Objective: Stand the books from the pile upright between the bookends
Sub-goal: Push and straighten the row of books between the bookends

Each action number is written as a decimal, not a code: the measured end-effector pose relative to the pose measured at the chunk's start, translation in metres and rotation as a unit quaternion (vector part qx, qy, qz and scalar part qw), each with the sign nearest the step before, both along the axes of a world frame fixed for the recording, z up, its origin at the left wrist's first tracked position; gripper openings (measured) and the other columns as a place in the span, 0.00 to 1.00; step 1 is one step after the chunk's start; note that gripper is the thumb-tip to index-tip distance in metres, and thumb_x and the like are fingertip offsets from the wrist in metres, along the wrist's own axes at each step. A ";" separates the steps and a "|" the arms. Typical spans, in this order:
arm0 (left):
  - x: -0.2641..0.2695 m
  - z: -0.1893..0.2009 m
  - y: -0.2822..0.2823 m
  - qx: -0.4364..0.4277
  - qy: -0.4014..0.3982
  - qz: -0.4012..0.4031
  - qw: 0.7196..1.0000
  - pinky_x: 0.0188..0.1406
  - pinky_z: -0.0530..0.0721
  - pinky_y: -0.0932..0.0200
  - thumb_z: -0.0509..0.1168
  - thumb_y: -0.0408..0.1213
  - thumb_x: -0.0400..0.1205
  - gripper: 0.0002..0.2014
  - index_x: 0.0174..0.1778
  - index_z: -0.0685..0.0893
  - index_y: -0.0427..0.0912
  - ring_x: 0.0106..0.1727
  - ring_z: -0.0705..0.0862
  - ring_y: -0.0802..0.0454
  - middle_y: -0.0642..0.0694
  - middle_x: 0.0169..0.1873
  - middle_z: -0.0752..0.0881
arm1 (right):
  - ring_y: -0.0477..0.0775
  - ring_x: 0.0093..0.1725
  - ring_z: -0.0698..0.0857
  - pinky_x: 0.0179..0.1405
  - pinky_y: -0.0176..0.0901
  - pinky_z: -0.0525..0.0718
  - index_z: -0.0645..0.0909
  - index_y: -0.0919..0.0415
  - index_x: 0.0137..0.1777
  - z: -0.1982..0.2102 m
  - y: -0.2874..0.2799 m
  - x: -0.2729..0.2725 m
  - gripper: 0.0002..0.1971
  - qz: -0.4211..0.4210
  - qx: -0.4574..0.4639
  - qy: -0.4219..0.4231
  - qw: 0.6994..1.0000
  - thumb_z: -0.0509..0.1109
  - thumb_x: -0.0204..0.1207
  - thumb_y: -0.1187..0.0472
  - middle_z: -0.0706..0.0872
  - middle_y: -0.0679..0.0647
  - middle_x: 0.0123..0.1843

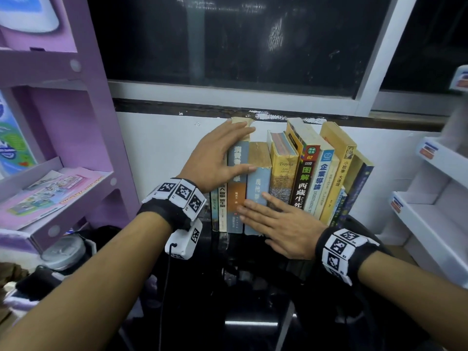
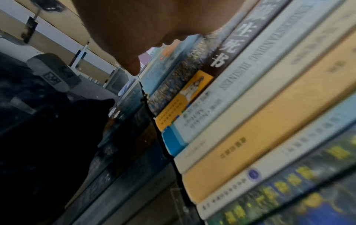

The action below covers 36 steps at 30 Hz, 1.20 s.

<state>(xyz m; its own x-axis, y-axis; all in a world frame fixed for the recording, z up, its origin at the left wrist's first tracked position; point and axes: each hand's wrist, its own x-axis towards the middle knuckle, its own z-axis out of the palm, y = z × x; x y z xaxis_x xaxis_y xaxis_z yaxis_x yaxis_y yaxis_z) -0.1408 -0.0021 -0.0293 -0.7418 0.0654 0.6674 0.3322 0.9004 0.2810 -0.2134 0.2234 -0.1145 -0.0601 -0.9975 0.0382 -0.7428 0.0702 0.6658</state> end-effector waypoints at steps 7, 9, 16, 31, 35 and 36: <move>-0.006 -0.004 0.009 0.000 0.037 0.028 0.999 0.71 0.72 0.57 0.76 0.56 0.69 0.35 0.72 0.78 0.52 0.72 0.74 0.55 0.53 0.71 0.79 | 0.58 0.86 0.45 0.84 0.60 0.41 0.51 0.64 0.85 -0.003 0.001 -0.009 0.38 -0.001 -0.018 0.000 1.000 0.59 0.81 0.46 0.50 0.60 0.87; -0.007 -0.005 0.007 0.007 0.041 0.024 0.999 0.71 0.72 0.58 0.76 0.57 0.69 0.35 0.71 0.78 0.53 0.72 0.74 0.56 0.54 0.70 0.79 | 0.58 0.86 0.46 0.84 0.60 0.40 0.52 0.64 0.85 -0.003 0.001 -0.012 0.38 0.006 -0.020 0.004 1.000 0.59 0.81 0.45 0.51 0.60 0.87; -0.011 -0.009 0.005 -0.007 0.060 0.022 0.998 0.71 0.74 0.56 0.76 0.58 0.68 0.34 0.71 0.78 0.54 0.72 0.75 0.56 0.55 0.69 0.80 | 0.58 0.86 0.43 0.84 0.60 0.39 0.49 0.64 0.85 -0.010 -0.002 -0.020 0.39 0.011 -0.029 0.003 1.000 0.58 0.82 0.45 0.49 0.60 0.87; -0.001 0.015 0.022 -0.121 0.013 0.057 0.991 0.74 0.66 0.51 0.71 0.60 0.73 0.36 0.76 0.74 0.51 0.74 0.73 0.49 0.49 0.73 0.77 | 0.57 0.86 0.43 0.83 0.62 0.41 0.50 0.63 0.86 -0.003 0.030 -0.007 0.39 -0.005 -0.030 -0.014 0.999 0.58 0.81 0.45 0.47 0.60 0.87; -0.005 0.028 0.048 -0.155 -0.002 0.031 0.987 0.78 0.62 0.51 0.70 0.59 0.74 0.37 0.79 0.70 0.51 0.78 0.69 0.50 0.49 0.76 0.74 | 0.58 0.86 0.44 0.83 0.62 0.41 0.51 0.63 0.86 0.002 0.042 -0.009 0.39 -0.023 -0.031 -0.003 0.999 0.59 0.80 0.45 0.48 0.60 0.87; -0.007 0.029 0.053 -0.168 -0.016 0.032 0.985 0.78 0.61 0.52 0.70 0.59 0.75 0.38 0.80 0.68 0.52 0.79 0.68 0.50 0.50 0.77 0.73 | 0.58 0.86 0.45 0.83 0.62 0.41 0.52 0.63 0.85 0.003 0.044 -0.010 0.39 -0.026 -0.033 -0.003 0.999 0.59 0.81 0.45 0.48 0.60 0.87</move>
<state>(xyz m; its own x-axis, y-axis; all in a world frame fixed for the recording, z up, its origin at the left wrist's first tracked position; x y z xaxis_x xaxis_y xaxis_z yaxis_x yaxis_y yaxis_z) -0.1476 0.0507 -0.0002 -0.7720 0.2307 0.5923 0.2677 0.9631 -0.0262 -0.2238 0.2677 -0.1113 -0.1120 -0.9883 0.1035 -0.7405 0.1525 0.6545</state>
